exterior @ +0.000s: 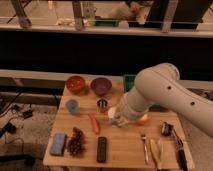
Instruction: Place towel in purple bowl
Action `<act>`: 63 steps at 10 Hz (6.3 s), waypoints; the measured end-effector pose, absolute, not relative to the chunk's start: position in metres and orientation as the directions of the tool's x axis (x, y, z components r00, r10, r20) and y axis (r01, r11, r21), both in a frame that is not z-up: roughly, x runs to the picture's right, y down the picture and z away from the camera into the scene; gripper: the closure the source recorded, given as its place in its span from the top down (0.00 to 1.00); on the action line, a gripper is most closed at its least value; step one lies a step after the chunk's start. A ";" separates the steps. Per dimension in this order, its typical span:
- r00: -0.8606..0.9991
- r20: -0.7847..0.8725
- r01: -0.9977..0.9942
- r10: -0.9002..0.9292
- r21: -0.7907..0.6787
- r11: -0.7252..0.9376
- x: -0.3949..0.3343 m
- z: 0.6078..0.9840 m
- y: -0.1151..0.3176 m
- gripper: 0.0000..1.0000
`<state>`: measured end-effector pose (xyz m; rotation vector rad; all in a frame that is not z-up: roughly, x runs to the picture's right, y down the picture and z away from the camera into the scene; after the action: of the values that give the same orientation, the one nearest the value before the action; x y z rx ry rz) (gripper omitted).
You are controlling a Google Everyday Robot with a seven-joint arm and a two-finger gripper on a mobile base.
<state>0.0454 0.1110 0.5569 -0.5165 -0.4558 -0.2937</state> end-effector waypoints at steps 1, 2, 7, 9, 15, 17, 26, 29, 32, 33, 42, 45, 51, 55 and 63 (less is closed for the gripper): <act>0.838 0.514 0.411 -0.183 -0.373 0.832 0.024 0.546 0.105 0.00; 0.823 0.531 0.431 -0.202 -0.353 0.830 0.010 0.542 0.105 0.00; 0.752 0.586 0.549 -0.302 -0.302 0.779 -0.073 0.566 0.122 0.00; 0.742 0.589 0.572 -0.321 -0.306 0.761 -0.090 0.584 0.114 0.00; 0.747 0.561 0.599 -0.357 -0.334 0.728 -0.130 0.637 0.078 0.00; 0.749 0.556 0.600 -0.360 -0.339 0.725 -0.131 0.642 0.075 0.00; 0.760 0.543 0.589 -0.357 -0.344 0.731 -0.128 0.642 0.071 0.00; 0.798 0.495 0.549 -0.343 -0.364 0.752 -0.098 0.658 0.050 0.00; 0.839 0.436 0.500 -0.327 -0.378 0.780 -0.071 0.681 0.025 0.00; 0.853 0.410 0.482 -0.322 -0.386 0.786 -0.060 0.688 0.018 0.00; 0.934 0.211 0.353 -0.289 -0.401 0.845 0.014 0.725 -0.035 0.00; 0.946 0.160 0.324 -0.283 -0.405 0.855 0.037 0.727 -0.052 0.00; 0.927 0.178 0.376 -0.331 -0.417 0.828 0.025 0.779 -0.078 0.00; 0.914 0.189 0.406 -0.359 -0.422 0.811 0.019 0.813 -0.098 0.00; 0.876 0.289 0.469 -0.386 -0.322 0.823 -0.045 0.861 -0.076 0.00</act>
<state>-0.0450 -0.0764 0.8611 -0.3965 -0.2162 -0.4584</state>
